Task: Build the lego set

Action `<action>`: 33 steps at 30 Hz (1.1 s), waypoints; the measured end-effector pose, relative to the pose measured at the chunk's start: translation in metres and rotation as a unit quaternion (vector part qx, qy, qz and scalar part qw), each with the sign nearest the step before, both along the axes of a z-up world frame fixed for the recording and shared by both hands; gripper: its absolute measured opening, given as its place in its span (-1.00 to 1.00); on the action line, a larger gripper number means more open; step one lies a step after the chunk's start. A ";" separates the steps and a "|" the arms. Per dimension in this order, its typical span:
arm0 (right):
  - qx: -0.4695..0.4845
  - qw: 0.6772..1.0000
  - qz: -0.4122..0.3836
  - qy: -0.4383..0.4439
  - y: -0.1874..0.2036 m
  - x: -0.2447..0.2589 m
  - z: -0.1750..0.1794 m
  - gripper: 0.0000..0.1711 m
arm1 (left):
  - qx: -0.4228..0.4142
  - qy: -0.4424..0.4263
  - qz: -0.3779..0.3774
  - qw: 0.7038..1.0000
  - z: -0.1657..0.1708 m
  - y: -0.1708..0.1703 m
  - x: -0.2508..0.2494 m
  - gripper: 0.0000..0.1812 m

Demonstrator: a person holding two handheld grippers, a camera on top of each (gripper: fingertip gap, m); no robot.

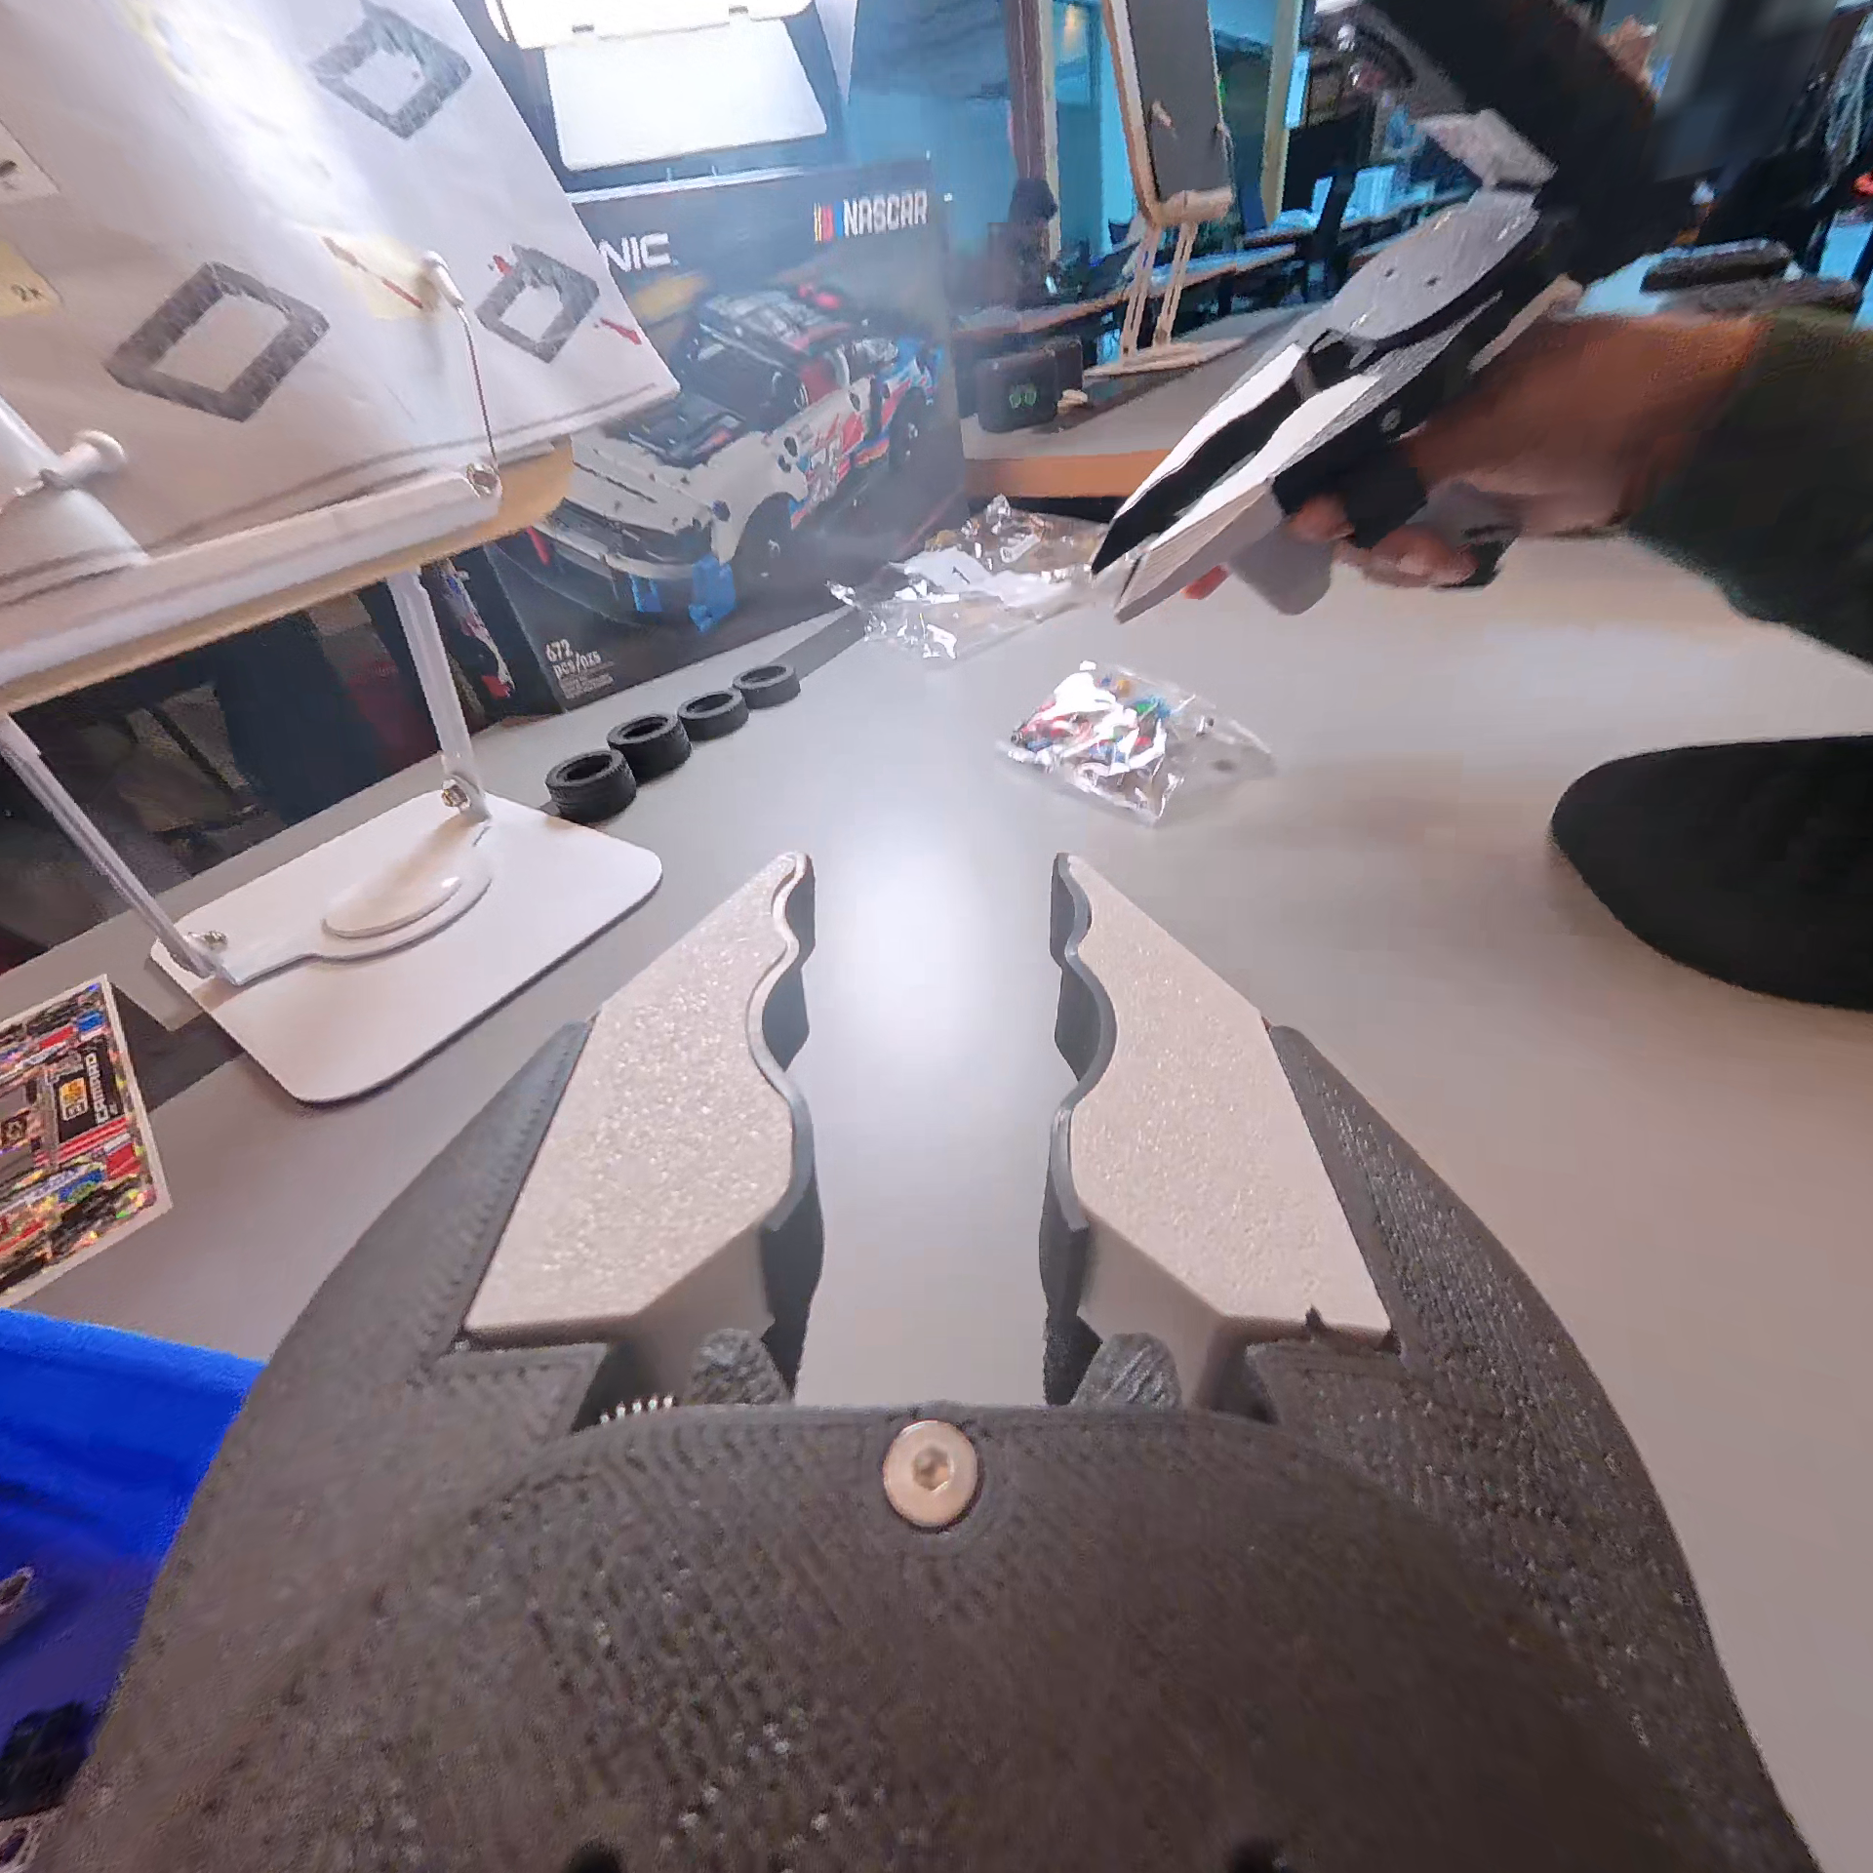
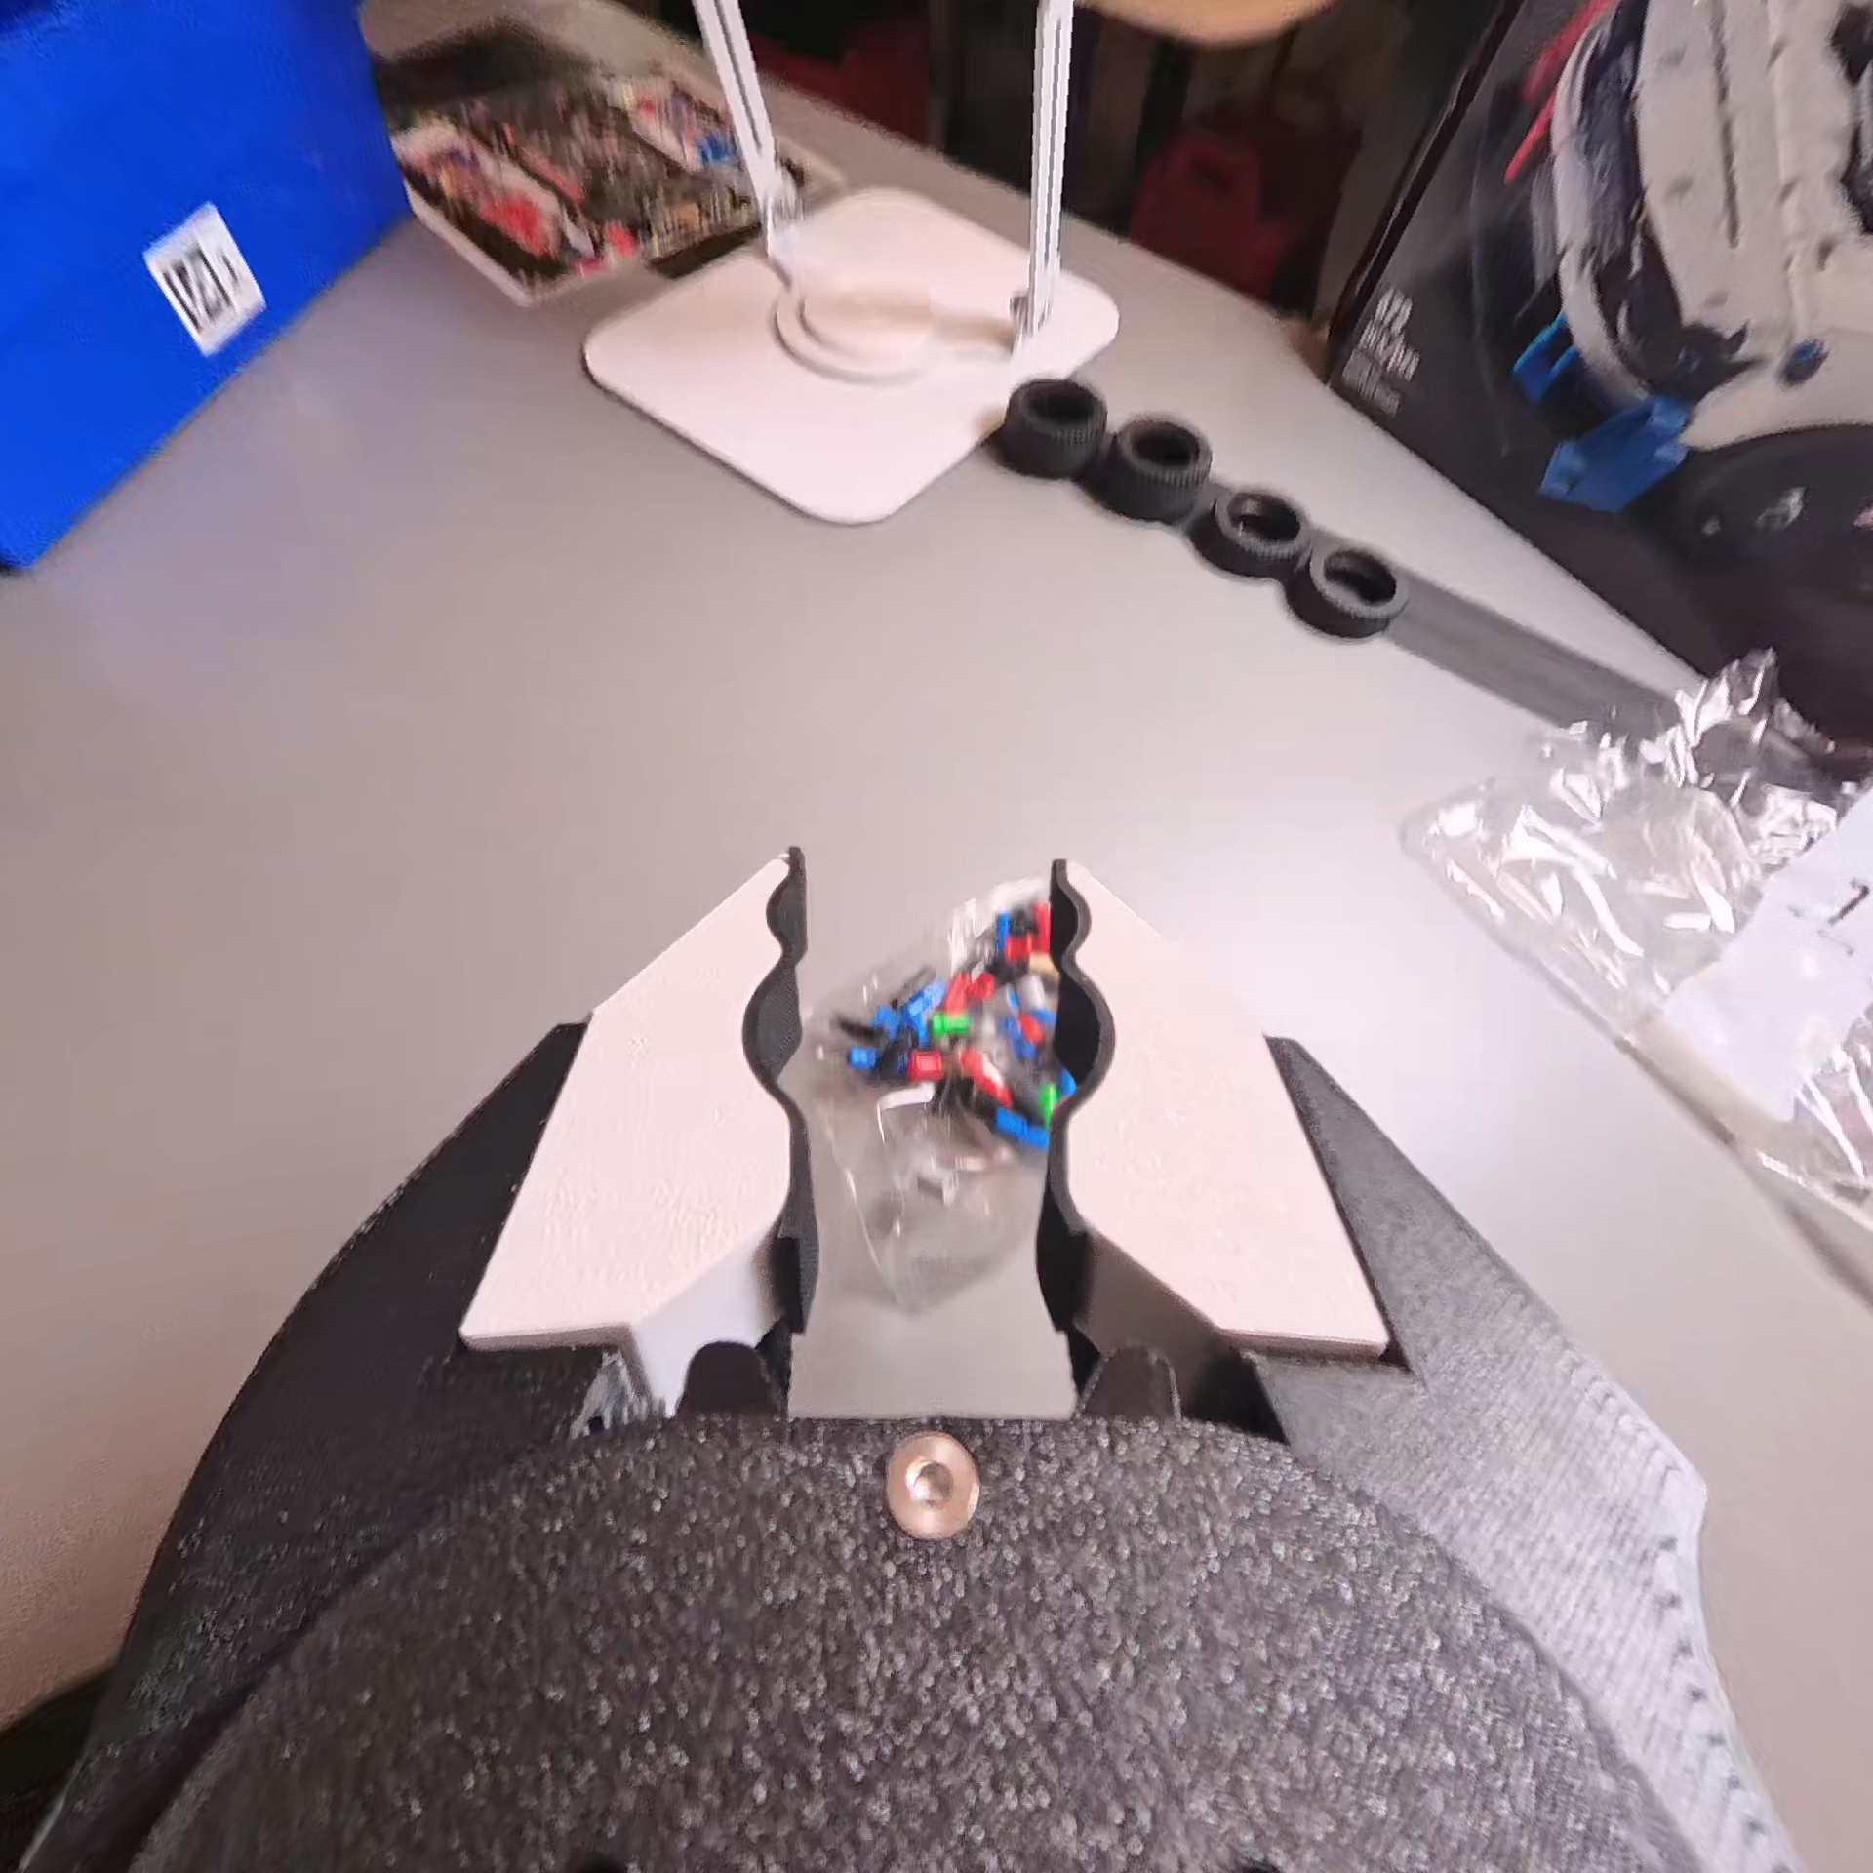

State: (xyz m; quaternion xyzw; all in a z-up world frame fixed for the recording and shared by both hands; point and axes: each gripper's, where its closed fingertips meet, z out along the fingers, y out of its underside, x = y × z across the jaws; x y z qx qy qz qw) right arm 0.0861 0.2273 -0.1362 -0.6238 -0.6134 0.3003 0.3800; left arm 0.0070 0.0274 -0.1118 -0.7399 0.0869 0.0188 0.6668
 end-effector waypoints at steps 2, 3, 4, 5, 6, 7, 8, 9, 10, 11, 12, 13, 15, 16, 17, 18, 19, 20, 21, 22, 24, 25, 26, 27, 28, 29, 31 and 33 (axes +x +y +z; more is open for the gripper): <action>0.001 0.998 -0.018 -0.061 0.008 0.020 -0.023 -0.42 | -0.016 0.005 -0.004 1.000 -0.013 0.004 0.001 -0.50; 0.002 0.996 -0.027 -0.088 0.014 0.029 -0.035 -0.39 | -0.022 0.005 -0.008 1.000 -0.017 0.006 0.002 -0.50; 0.000 0.994 -0.040 -0.106 0.022 0.036 -0.045 -0.38 | -0.027 0.005 -0.012 1.000 -0.021 0.007 0.003 -0.50; -0.010 0.992 -0.048 -0.114 0.029 0.041 -0.053 -0.38 | -0.031 0.006 -0.014 0.999 -0.024 0.009 0.003 -0.50; -0.030 0.992 -0.050 -0.116 0.035 0.044 -0.059 -0.39 | -0.035 0.007 -0.015 0.999 -0.026 0.010 0.003 -0.50; -0.056 0.990 -0.048 -0.117 0.039 0.046 -0.063 -0.38 | -0.037 0.008 -0.015 0.999 -0.028 0.011 0.002 -0.50; -0.081 0.989 -0.041 -0.118 0.042 0.047 -0.066 -0.38 | -0.039 0.006 -0.015 0.999 -0.029 0.012 0.001 -0.51; -0.106 0.986 -0.028 -0.122 0.042 0.047 -0.070 -0.39 | -0.039 0.003 -0.016 0.999 -0.030 0.013 0.000 -0.51; -0.130 0.982 -0.011 -0.133 0.039 0.046 -0.074 -0.45 | -0.039 -0.001 -0.016 0.999 -0.030 0.014 0.000 -0.51; -0.152 0.978 0.007 -0.142 0.033 0.045 -0.077 -0.51 | -0.040 -0.005 -0.017 0.999 -0.031 0.015 0.000 -0.51; -0.166 0.975 0.020 -0.146 0.029 0.041 -0.079 -0.57 | -0.041 -0.006 -0.019 0.999 -0.031 0.016 0.000 -0.51; -0.172 0.974 0.025 -0.144 0.026 0.035 -0.080 -0.62 | -0.042 -0.007 -0.023 0.999 -0.031 0.016 0.002 -0.51; -0.162 0.977 0.040 -0.131 0.020 0.020 -0.077 -0.74 | -0.042 -0.005 -0.031 0.999 -0.031 0.015 0.007 -0.52; -0.150 0.980 0.053 -0.123 0.015 0.012 -0.074 -0.80 | -0.040 -0.006 -0.034 0.999 -0.030 0.015 0.008 -0.52; -0.130 0.982 0.067 -0.116 0.009 0.004 -0.068 -0.87 | -0.036 -0.010 -0.036 0.999 -0.028 0.016 0.008 -0.52; -0.099 0.986 0.083 -0.109 0.002 -0.004 -0.060 -0.91 | -0.031 -0.018 -0.037 0.999 -0.024 0.018 0.007 -0.52; -0.063 0.988 0.097 -0.103 -0.004 -0.012 -0.051 -0.94 | -0.024 -0.030 -0.037 0.999 -0.019 0.022 0.005 -0.52; -0.027 0.988 0.112 -0.104 -0.011 -0.020 -0.044 -0.96 | -0.018 -0.043 -0.038 0.998 -0.014 0.027 0.004 -0.51; 0.007 0.986 0.128 -0.109 -0.019 -0.028 -0.037 -1.00 | -0.013 -0.054 -0.042 0.998 -0.008 0.033 0.003 -0.51; 0.042 0.982 0.146 -0.111 -0.028 -0.037 -0.031 -1.00 | -0.006 -0.061 -0.048 0.997 -0.003 0.038 0.005 -0.51; 0.098 0.971 0.196 -0.097 -0.054 -0.052 -0.018 -1.00 | 0.004 -0.065 -0.057 0.996 0.003 0.042 0.007 -0.51; 0.112 0.965 0.224 -0.082 -0.071 -0.060 -0.013 -1.00 | 0.007 -0.064 -0.058 0.996 0.004 0.040 0.006 -0.51; 0.119 0.959 0.250 -0.062 -0.088 -0.066 -0.009 -1.00 | 0.008 -0.061 -0.058 0.996 0.003 0.037 0.005 -0.51; 0.115 0.953 0.277 -0.042 -0.106 -0.071 -0.008 -1.00 | 0.004 -0.057 -0.059 0.997 0.001 0.032 0.004 -0.50; 0.098 0.947 0.305 -0.028 -0.123 -0.073 -0.011 -1.00 | -0.004 -0.054 -0.059 0.997 -0.004 0.027 0.002 -0.49; 0.082 0.941 0.328 -0.024 -0.136 -0.073 -0.017 -1.00 | -0.012 -0.056 -0.059 0.997 -0.007 0.023 0.000 -0.50; 0.073 0.937 0.339 -0.031 -0.144 -0.071 -0.031 -1.00 | -0.024 -0.058 -0.037 0.997 -0.013 0.019 -0.007 -0.53; 0.075 0.939 0.336 -0.024 -0.145 -0.070 -0.038 -1.00 | -0.049 -0.052 -0.012 0.997 -0.019 0.020 -0.013 -0.52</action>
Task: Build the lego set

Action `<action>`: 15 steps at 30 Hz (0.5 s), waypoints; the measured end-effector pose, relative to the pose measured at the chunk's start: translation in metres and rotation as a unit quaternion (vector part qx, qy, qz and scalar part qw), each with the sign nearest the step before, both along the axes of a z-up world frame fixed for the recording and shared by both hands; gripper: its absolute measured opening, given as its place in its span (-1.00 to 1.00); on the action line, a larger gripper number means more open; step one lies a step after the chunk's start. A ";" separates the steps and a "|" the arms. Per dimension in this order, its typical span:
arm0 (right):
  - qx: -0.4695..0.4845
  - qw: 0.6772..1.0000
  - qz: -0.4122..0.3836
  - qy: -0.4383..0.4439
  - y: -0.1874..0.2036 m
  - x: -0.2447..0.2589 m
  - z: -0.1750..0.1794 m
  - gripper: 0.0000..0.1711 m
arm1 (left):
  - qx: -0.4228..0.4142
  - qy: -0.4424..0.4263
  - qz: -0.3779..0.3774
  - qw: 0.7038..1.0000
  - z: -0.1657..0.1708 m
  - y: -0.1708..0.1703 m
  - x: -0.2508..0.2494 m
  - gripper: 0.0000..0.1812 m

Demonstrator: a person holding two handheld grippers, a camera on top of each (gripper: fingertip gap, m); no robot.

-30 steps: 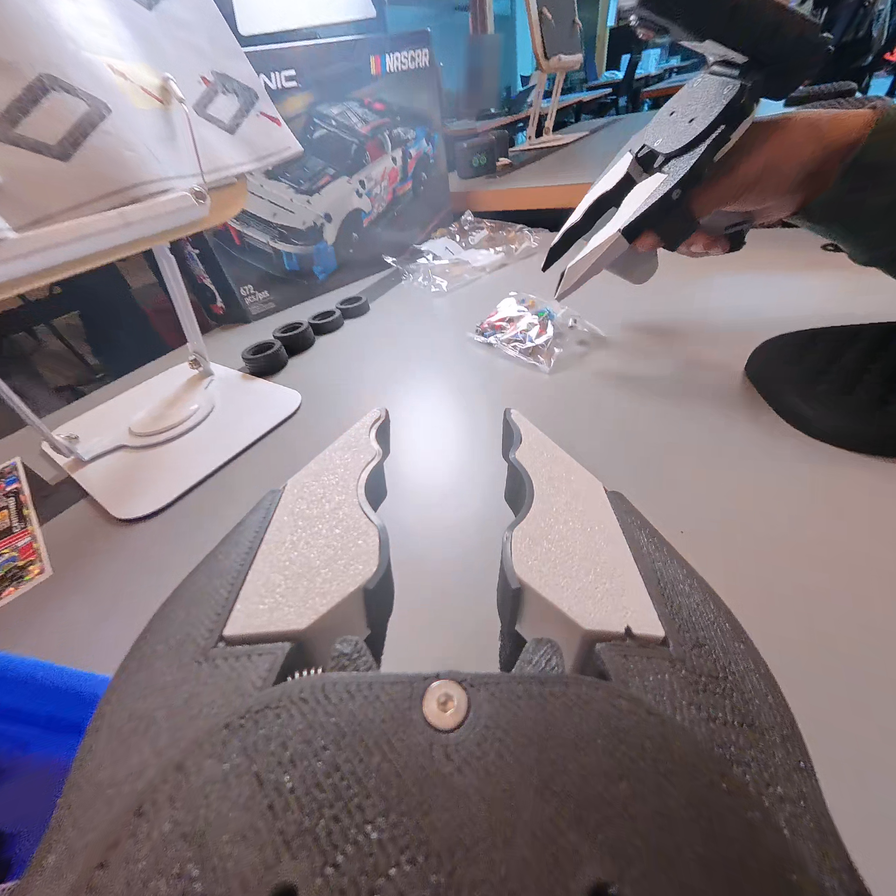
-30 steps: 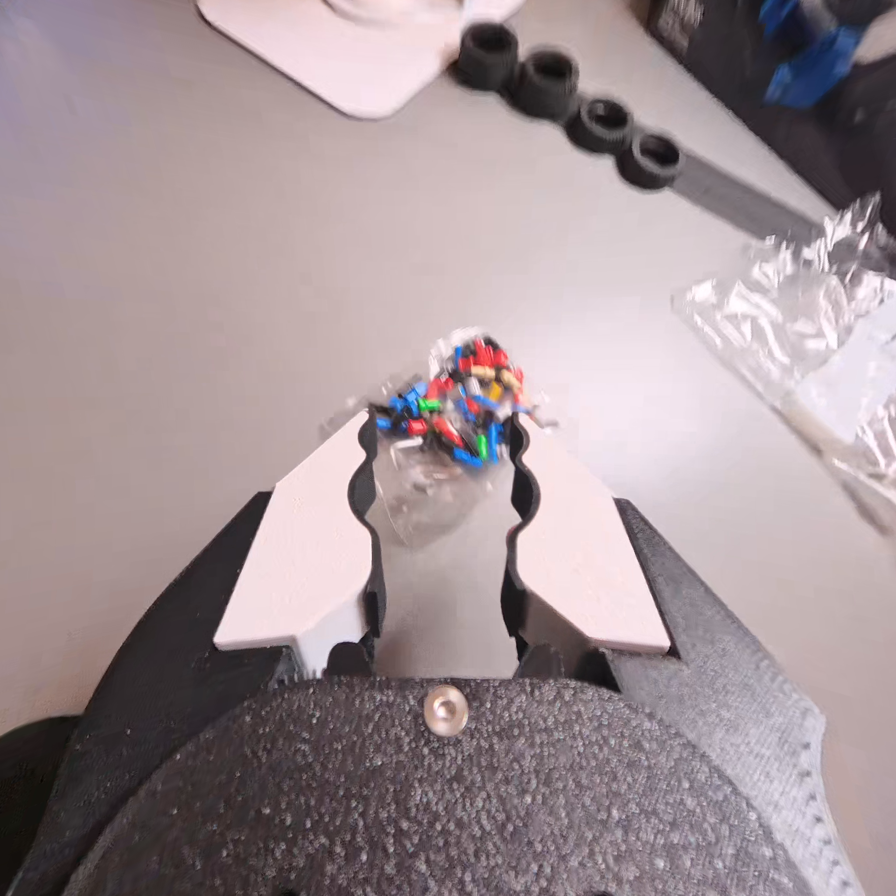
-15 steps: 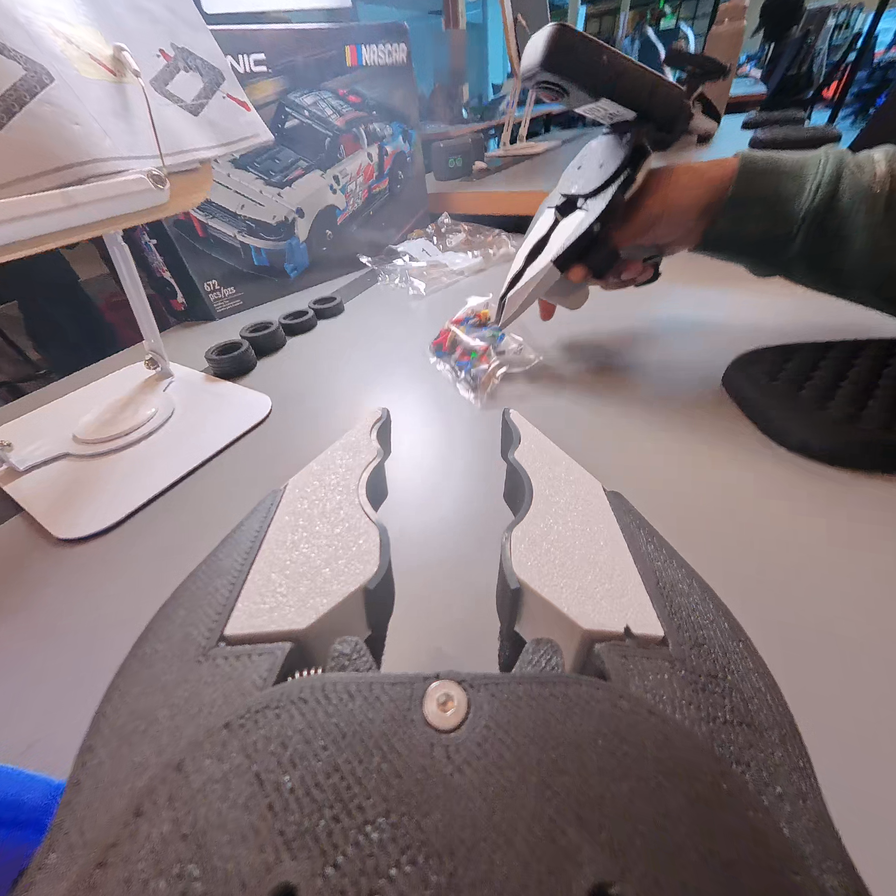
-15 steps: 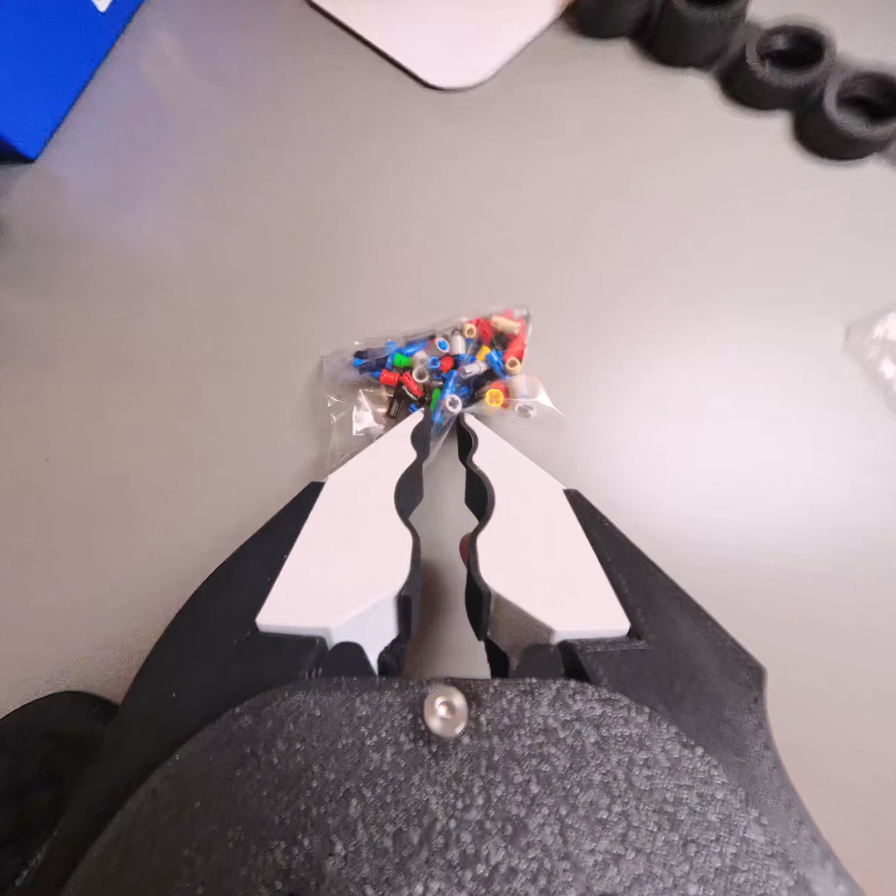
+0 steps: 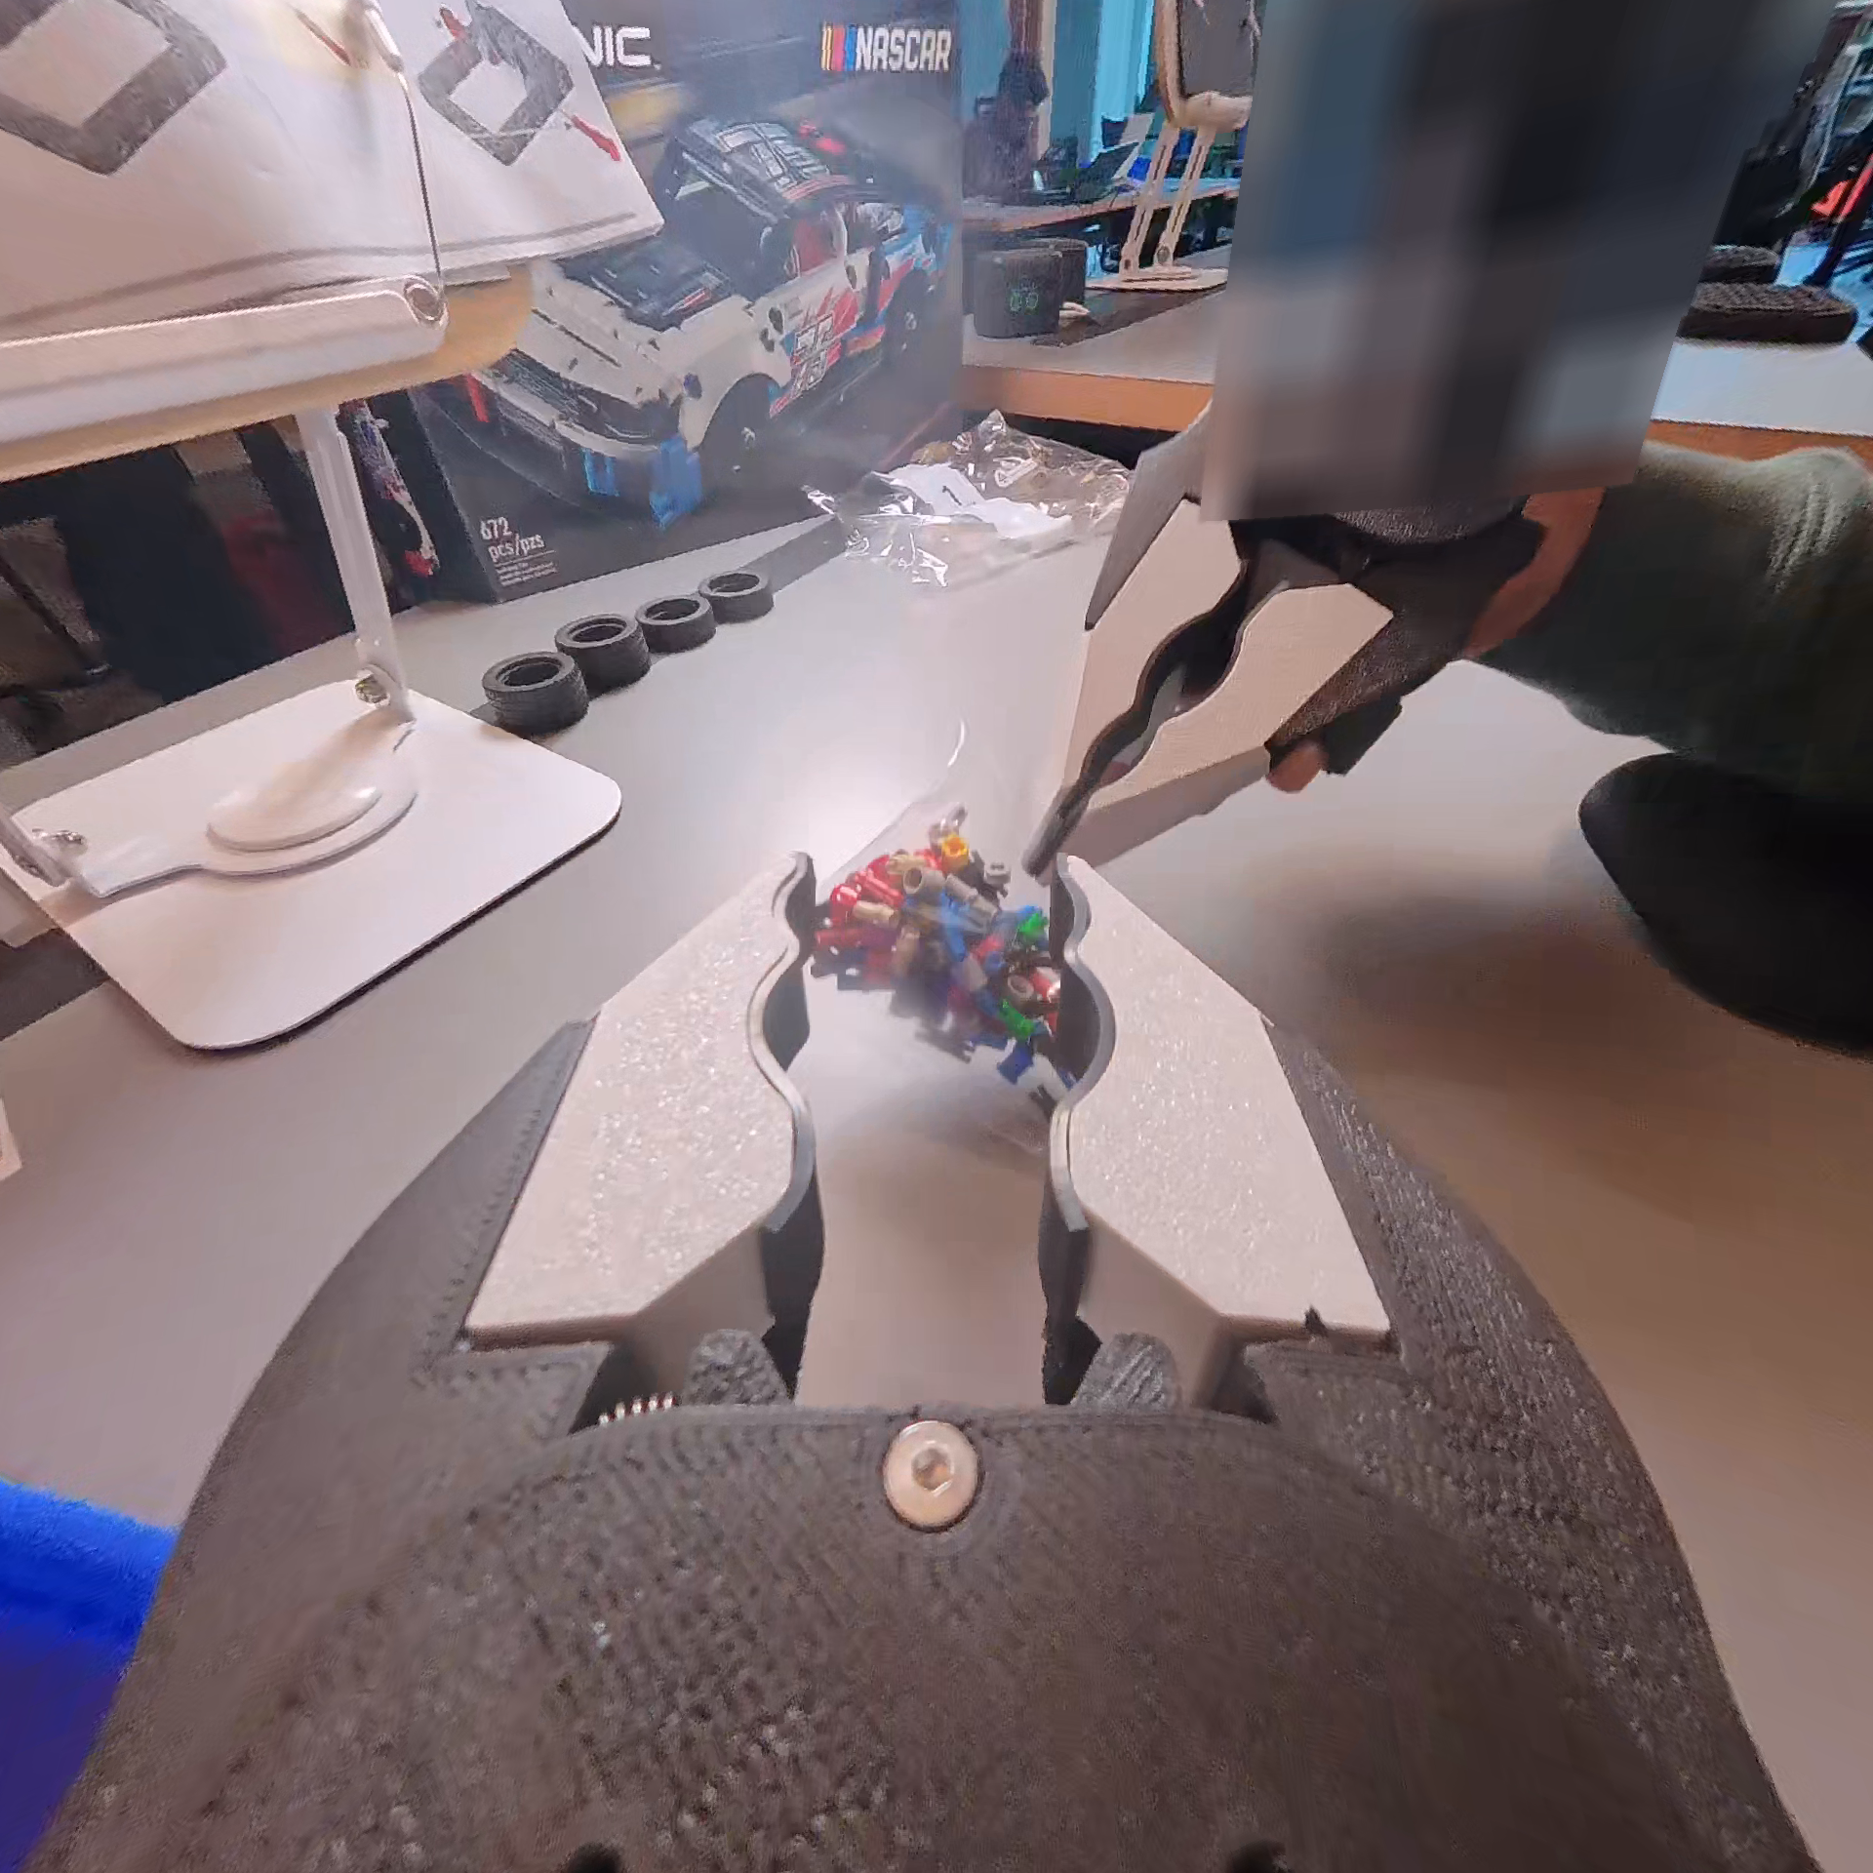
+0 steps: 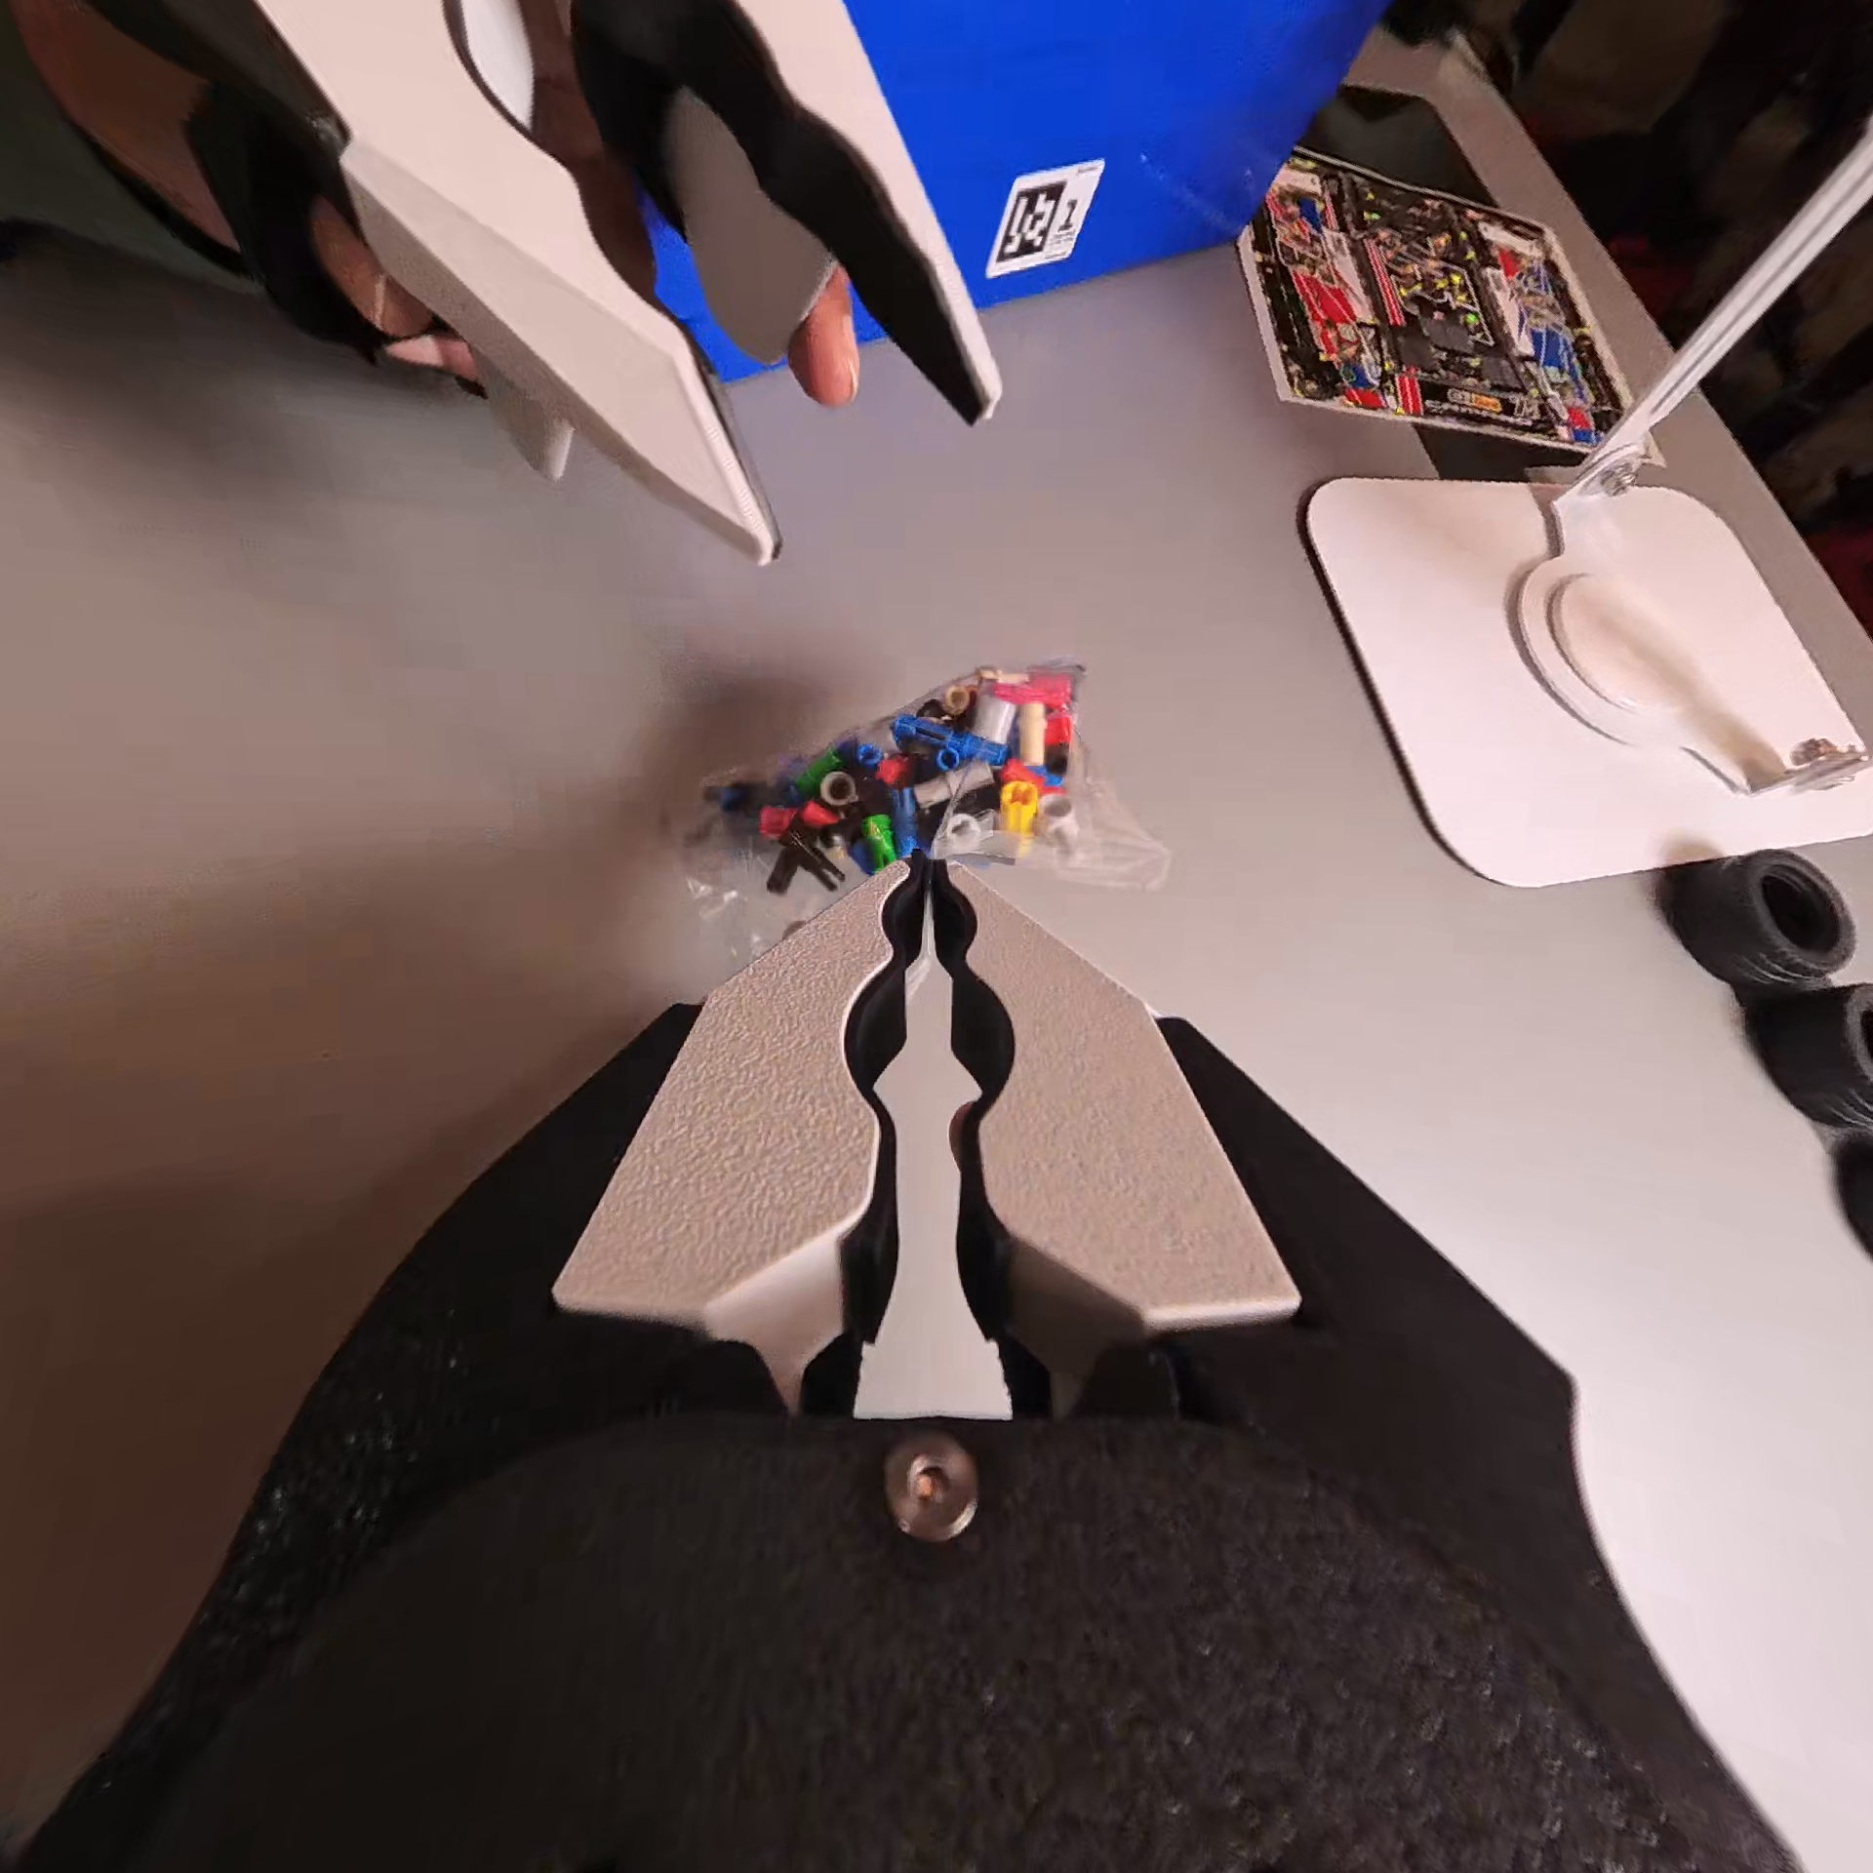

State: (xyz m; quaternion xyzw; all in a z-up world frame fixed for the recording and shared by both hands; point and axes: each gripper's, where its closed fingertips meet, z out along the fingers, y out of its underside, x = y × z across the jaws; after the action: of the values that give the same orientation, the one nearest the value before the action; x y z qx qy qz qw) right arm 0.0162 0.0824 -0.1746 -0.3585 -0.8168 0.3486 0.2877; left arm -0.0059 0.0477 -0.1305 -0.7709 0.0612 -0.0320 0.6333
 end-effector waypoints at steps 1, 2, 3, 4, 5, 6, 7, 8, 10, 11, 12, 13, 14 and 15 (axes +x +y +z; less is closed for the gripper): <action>-0.008 1.000 0.005 -0.004 -0.002 0.002 -0.003 -1.00 | 0.000 0.000 0.000 1.000 0.001 0.000 0.002 -0.52; -0.015 1.000 0.010 -0.012 -0.004 0.005 -0.005 -1.00 | 0.003 0.000 -0.005 1.000 0.002 0.000 0.007 -0.51; -0.017 0.999 0.016 -0.022 -0.006 0.007 -0.007 -1.00 | 0.003 0.004 -0.006 1.000 0.002 0.001 0.010 -0.51; -0.019 0.999 0.023 -0.032 -0.008 0.010 -0.008 -1.00 | 0.000 0.009 -0.003 1.000 0.001 0.001 0.013 -0.50; -0.028 0.998 0.035 -0.039 -0.012 0.013 -0.007 -1.00 | -0.003 0.012 -0.002 1.000 0.000 0.002 0.016 -0.47; -0.044 0.997 0.048 -0.040 -0.017 0.016 -0.005 -1.00 | -0.005 0.012 -0.002 1.000 -0.001 0.003 0.018 -0.46; -0.058 0.996 0.060 -0.032 -0.021 0.019 0.000 -1.00 | -0.008 0.012 -0.001 1.000 -0.003 0.003 0.020 -0.44; -0.063 0.995 0.072 -0.022 -0.024 0.022 0.005 -1.00 | -0.014 0.014 -0.001 1.000 -0.006 0.004 0.020 -0.41; -0.043 0.994 0.104 -0.019 -0.030 0.032 0.010 -1.00 | -0.023 0.004 -0.024 0.999 -0.011 0.005 0.025 -0.30; -0.021 0.992 0.118 -0.032 -0.032 0.038 0.009 -1.00 | -0.025 -0.012 -0.048 0.998 -0.011 0.003 0.030 -0.25; 0.004 0.990 0.130 -0.046 -0.034 0.045 0.008 -1.00 | -0.026 -0.034 -0.077 0.996 -0.010 0.001 0.037 -0.20; 0.022 0.988 0.146 -0.052 -0.039 0.051 0.009 -1.00 | -0.027 -0.059 -0.109 0.992 -0.009 -0.002 0.044 -0.14; 0.026 0.984 0.167 -0.051 -0.048 0.056 0.013 -1.00 | -0.033 -0.085 -0.144 0.985 -0.008 -0.005 0.053 -0.14; 0.025 0.981 0.186 -0.047 -0.057 0.060 0.019 -1.00 | -0.051 -0.112 -0.184 0.975 -0.011 -0.010 0.063 -0.16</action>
State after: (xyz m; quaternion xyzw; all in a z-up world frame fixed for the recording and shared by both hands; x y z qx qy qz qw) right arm 0.0764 0.0250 -0.1555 -0.2088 -0.8904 0.3584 0.1877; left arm 0.0571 0.0374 -0.1413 -0.7689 0.1289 -0.2372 0.5796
